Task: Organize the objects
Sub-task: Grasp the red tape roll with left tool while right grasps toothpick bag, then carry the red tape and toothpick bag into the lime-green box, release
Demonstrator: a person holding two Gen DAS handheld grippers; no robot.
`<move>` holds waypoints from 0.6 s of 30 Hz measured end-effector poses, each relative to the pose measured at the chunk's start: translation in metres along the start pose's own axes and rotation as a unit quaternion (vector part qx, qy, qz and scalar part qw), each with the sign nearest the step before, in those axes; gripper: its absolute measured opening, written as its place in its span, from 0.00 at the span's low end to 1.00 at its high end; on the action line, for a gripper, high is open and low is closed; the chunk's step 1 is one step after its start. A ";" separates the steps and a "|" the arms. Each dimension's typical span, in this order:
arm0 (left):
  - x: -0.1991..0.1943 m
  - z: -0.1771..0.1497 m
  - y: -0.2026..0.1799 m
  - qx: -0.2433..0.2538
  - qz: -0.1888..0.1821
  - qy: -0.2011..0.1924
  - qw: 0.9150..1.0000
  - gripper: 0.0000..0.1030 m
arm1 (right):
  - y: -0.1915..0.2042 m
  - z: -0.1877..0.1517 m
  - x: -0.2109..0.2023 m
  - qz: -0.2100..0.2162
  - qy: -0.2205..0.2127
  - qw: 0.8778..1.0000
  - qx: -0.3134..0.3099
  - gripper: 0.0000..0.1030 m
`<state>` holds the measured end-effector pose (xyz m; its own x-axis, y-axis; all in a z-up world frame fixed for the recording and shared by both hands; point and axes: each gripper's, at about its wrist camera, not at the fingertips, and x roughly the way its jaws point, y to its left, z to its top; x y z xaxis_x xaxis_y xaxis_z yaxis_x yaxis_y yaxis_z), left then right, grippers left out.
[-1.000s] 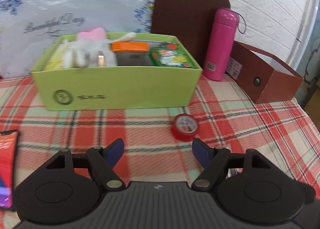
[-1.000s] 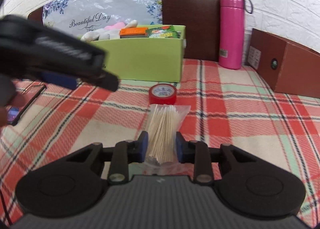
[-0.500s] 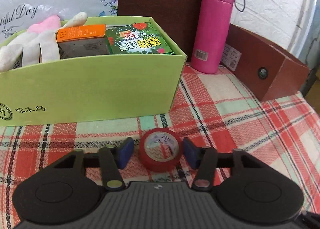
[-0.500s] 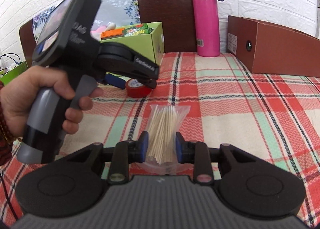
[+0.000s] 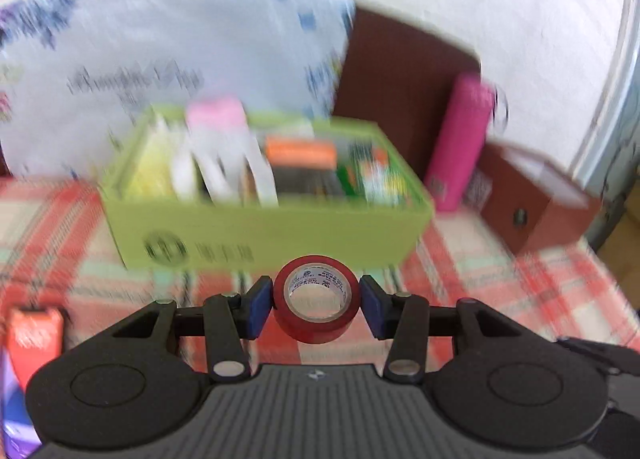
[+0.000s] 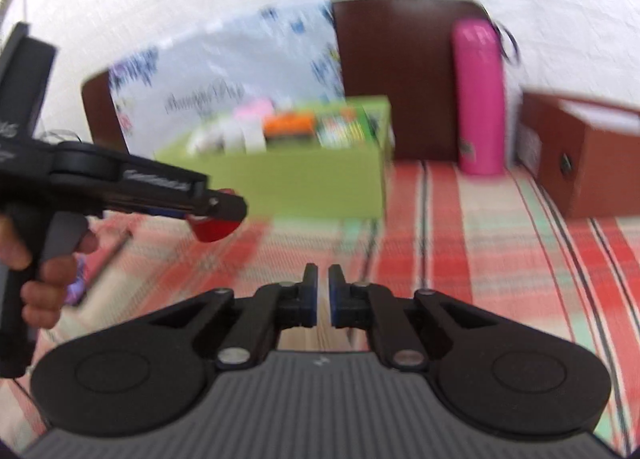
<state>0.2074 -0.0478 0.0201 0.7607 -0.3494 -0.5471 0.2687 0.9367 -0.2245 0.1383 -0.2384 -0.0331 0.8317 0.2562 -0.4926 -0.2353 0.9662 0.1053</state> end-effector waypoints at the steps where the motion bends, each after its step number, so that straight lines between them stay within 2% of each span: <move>1: -0.006 0.008 0.004 -0.005 -0.003 -0.011 1.000 0.49 | 0.003 0.007 0.003 0.000 -0.005 1.000 -0.006 0.05; 5: -0.021 0.020 0.014 0.007 0.012 -0.037 0.999 0.49 | 0.013 0.005 0.004 -0.017 -0.001 0.999 -0.044 0.08; 6: -0.021 0.018 0.017 0.005 0.015 -0.036 0.999 0.49 | 0.014 -0.002 0.006 -0.019 0.009 0.999 -0.048 0.16; 7: -0.019 0.015 0.020 -0.003 0.015 -0.032 0.999 0.49 | 0.016 -0.009 0.008 -0.016 0.024 0.998 -0.047 0.45; 8: -0.018 0.012 0.022 -0.014 0.013 -0.029 0.999 0.49 | 0.017 -0.017 0.010 -0.014 0.036 0.998 -0.042 0.57; 9: -0.016 0.009 0.024 -0.022 0.009 -0.026 0.999 0.49 | 0.019 -0.024 0.013 -0.009 0.044 0.998 -0.040 0.60; 12: -0.012 0.003 0.022 -0.014 0.001 -0.016 1.000 0.49 | 0.021 -0.039 0.027 -0.019 0.083 0.996 -0.032 0.59; 14: -0.014 0.005 0.022 -0.007 -0.003 -0.018 1.000 0.49 | 0.020 -0.045 0.031 -0.017 0.096 0.995 -0.027 0.44; 15: -0.016 0.006 0.023 -0.008 -0.006 -0.021 1.000 0.49 | 0.019 -0.046 0.030 -0.012 0.095 0.995 -0.029 0.31; 16: -0.017 0.008 0.025 -0.011 -0.007 -0.025 1.000 0.49 | 0.018 -0.044 0.031 -0.003 0.096 0.995 -0.028 0.23; 18: -0.019 0.014 0.028 -0.019 -0.013 -0.032 0.999 0.49 | 0.019 -0.036 0.029 0.008 0.090 0.996 -0.029 0.20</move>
<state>0.2086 -0.0148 0.0361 0.7901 -0.3698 -0.4889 0.2671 0.9255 -0.2684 0.1400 -0.2137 -0.0770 0.7253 0.2578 -0.6383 -0.2807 0.9574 0.0677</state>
